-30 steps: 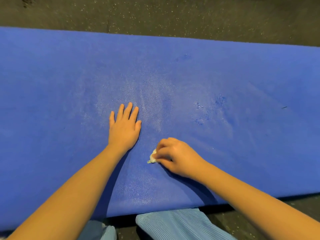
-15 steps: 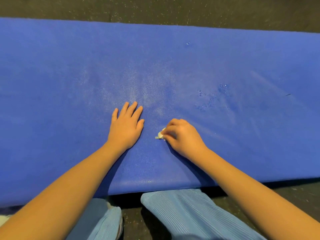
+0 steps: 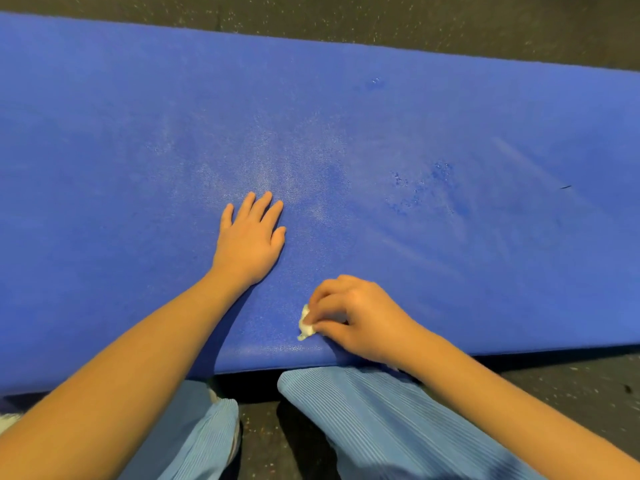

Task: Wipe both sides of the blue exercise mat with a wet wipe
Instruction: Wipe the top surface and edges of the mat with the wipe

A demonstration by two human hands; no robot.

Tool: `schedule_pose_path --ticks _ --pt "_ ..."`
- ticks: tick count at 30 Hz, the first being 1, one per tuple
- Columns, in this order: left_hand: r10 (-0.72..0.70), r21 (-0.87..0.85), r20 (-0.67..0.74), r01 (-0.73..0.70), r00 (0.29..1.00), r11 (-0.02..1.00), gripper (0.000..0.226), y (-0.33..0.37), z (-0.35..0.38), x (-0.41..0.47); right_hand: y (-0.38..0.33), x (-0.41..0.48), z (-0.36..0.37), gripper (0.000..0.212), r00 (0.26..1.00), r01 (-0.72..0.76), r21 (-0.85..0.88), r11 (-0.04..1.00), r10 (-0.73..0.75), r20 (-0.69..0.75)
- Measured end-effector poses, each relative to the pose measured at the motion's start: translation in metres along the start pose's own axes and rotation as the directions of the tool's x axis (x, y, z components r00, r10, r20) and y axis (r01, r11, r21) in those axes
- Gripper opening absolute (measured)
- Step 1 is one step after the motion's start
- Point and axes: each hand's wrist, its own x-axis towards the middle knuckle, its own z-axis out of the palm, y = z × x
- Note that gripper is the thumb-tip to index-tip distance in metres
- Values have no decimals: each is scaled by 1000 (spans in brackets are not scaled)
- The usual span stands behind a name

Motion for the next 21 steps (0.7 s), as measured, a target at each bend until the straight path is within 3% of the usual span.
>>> schedule_pose_path --ticks 3,7,9,12,14,16,19,21 --pt "-3 -7 12 3 1000 1000 51 2 -1 0 7 -13 -13 9 995 -18 98 995 8 101" --pt "-8 -11 18 8 1000 1000 52 2 -2 0 42 -35 -29 6 948 -262 12 965 260 -182" --pt "-9 -14 18 10 1000 1000 51 3 -2 1 36 -36 -20 6 935 -256 16 967 252 -250" --pt "-14 -13 14 14 1000 1000 51 4 -4 2 8 -36 -2 12 994 -75 77 994 80 -69" --pt "-32 -14 39 32 999 999 51 7 -6 4 11 -41 -5 11 998 -65 128 990 65 5" --pt "-78 -28 68 80 995 996 52 15 -8 6 29 -48 -16 7 978 -177 179 968 193 -77" --pt "-143 0 79 143 987 990 60 31 -3 6 46 -60 -18 7 851 -377 120 918 395 -346" --pt "-152 20 46 151 987 988 63 36 3 5 37 -64 -10 6 838 -338 143 930 366 -405"
